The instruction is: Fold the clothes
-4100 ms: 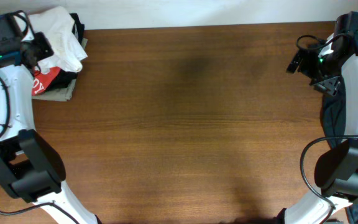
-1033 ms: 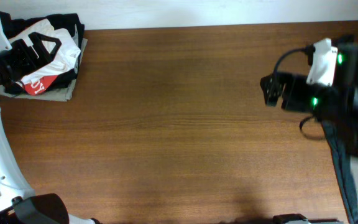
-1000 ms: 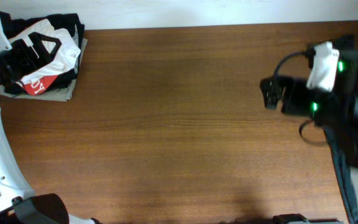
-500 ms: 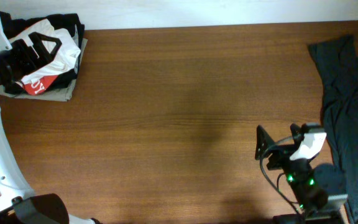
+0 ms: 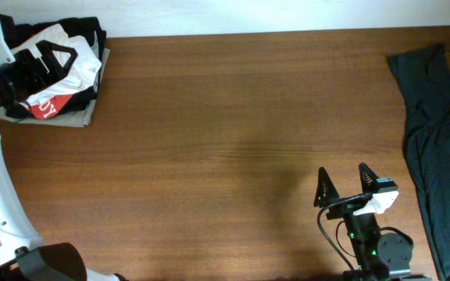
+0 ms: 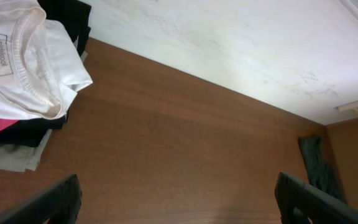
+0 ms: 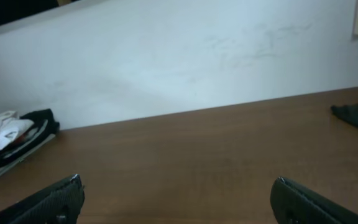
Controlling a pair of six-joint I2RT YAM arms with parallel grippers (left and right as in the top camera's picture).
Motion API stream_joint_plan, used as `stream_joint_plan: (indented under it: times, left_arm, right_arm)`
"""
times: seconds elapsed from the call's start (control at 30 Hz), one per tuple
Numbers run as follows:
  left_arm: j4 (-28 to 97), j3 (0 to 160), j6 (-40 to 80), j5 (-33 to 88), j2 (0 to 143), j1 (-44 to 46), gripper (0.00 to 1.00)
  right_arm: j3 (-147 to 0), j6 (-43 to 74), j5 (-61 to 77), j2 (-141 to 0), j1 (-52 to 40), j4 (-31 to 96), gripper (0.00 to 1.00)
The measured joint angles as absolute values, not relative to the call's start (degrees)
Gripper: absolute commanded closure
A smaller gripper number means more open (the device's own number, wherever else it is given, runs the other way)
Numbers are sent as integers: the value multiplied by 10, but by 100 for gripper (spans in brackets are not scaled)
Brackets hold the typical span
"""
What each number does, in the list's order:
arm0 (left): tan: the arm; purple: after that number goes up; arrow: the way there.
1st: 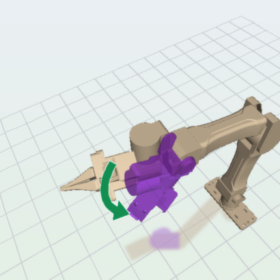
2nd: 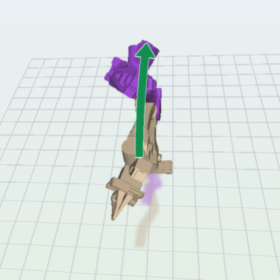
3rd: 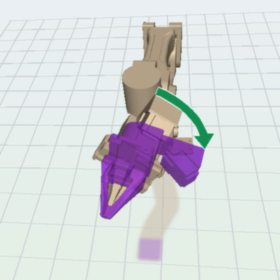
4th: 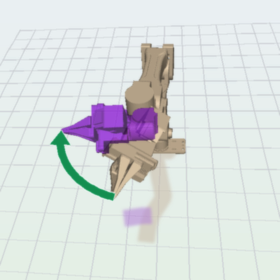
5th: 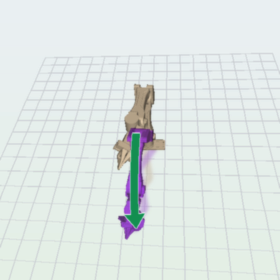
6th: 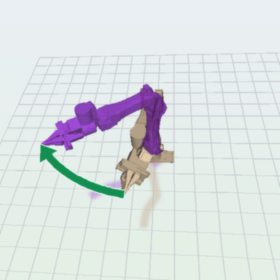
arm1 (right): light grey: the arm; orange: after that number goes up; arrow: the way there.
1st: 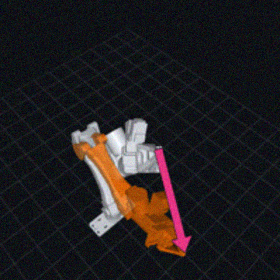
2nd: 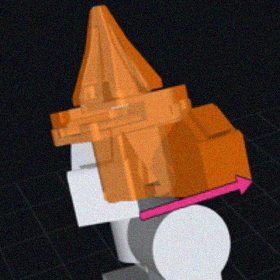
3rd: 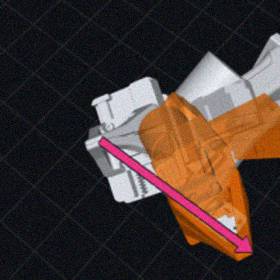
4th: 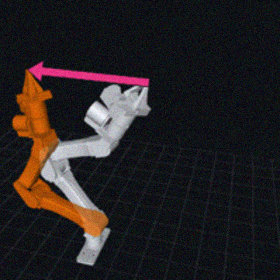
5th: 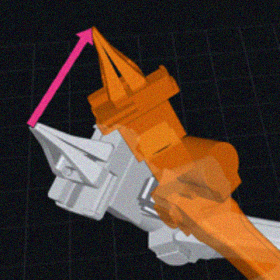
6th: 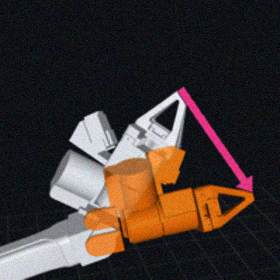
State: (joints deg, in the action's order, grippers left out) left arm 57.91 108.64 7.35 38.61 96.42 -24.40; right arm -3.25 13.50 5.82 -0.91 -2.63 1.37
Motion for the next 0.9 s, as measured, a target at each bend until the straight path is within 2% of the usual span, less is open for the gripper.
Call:
stream_joint_plan:
  times: [0.3, 0.5, 0.9]
  left_arm:
    - [579, 1086, 74, 386, 964, -244, 1]
    - [579, 1086, 74, 386, 964, -244, 1]
    - [579, 1086, 74, 386, 964, -244, 1]
  right_arm:
    - [-7, 135, 46, -9, -26, -22, 1]
    - [-6, 135, 23, -8, -27, 39, 1]
    - [-6, 135, 17, -8, -27, 41, 1]
